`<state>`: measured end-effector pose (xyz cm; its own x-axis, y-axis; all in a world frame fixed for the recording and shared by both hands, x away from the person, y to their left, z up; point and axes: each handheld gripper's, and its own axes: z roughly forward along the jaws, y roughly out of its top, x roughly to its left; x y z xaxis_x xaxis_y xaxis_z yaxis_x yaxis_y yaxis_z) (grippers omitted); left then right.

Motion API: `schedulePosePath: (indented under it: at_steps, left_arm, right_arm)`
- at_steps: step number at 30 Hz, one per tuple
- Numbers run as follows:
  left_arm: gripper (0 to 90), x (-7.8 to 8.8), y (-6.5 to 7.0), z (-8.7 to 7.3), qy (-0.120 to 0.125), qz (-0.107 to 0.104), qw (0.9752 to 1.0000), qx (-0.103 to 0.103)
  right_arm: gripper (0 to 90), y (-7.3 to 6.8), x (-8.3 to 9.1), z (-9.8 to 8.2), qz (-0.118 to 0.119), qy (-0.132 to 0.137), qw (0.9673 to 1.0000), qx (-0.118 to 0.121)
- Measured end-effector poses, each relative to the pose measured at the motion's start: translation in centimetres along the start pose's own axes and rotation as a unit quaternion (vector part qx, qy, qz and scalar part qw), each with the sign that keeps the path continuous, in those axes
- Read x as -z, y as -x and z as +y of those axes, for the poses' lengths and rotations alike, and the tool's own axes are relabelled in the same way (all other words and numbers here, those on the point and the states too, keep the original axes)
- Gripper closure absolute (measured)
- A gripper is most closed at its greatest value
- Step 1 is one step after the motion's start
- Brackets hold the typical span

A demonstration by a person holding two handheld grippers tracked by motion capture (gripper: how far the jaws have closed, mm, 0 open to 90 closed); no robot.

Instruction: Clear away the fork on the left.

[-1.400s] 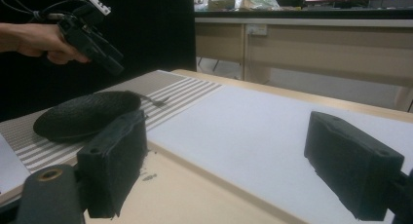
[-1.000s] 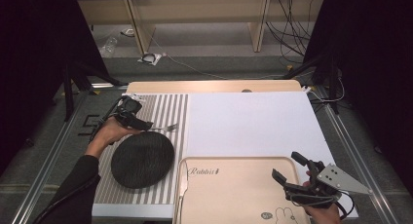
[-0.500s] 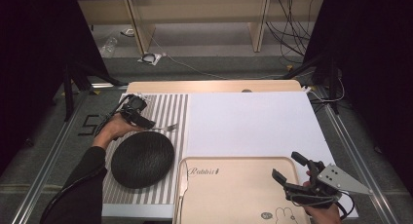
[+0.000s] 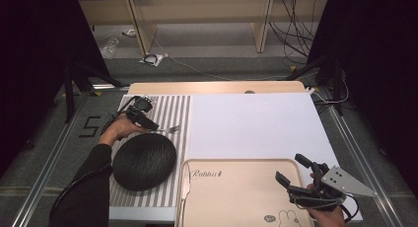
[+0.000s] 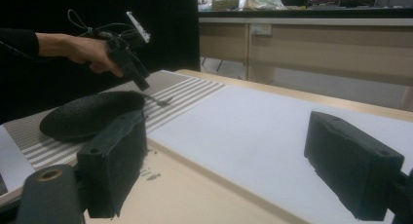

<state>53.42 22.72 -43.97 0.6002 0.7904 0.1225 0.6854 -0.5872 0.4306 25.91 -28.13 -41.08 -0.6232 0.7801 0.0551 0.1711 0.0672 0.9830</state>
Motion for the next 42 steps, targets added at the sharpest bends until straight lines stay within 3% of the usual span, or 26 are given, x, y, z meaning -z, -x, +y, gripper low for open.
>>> schedulePosePath:
  at_steps: [8,16,23,34,37,42]
  left_arm:
    - [32.9,-0.3,0.0,0.3,-0.001,-0.016,0.9997,-0.018]
    - [38.1,-0.9,0.0,0.5,-0.028,-0.015,0.9988,-0.038]
    - [41.9,-1.2,-0.1,0.5,-0.037,-0.017,0.9981,-0.047]
    - [49.7,-1.9,0.2,0.9,-0.064,-0.021,0.9945,-0.080]
    - [51.7,-2.0,0.1,1.0,-0.066,-0.027,0.9945,-0.077]
    - [55.2,-2.4,0.1,1.0,-0.081,-0.030,0.9919,-0.093]
  right_arm:
    - [16.6,0.0,0.0,0.0,-0.001,-0.003,1.0000,-0.001]
    - [16.6,0.0,0.0,0.0,-0.001,-0.002,1.0000,0.001]
    - [16.6,0.0,0.0,0.0,0.000,-0.003,1.0000,0.001]
    - [16.6,0.0,0.0,0.0,-0.001,-0.003,1.0000,0.002]
    - [16.6,0.0,0.0,0.0,0.000,-0.003,1.0000,0.003]
    - [16.6,0.0,0.0,0.0,0.000,-0.003,1.0000,0.002]
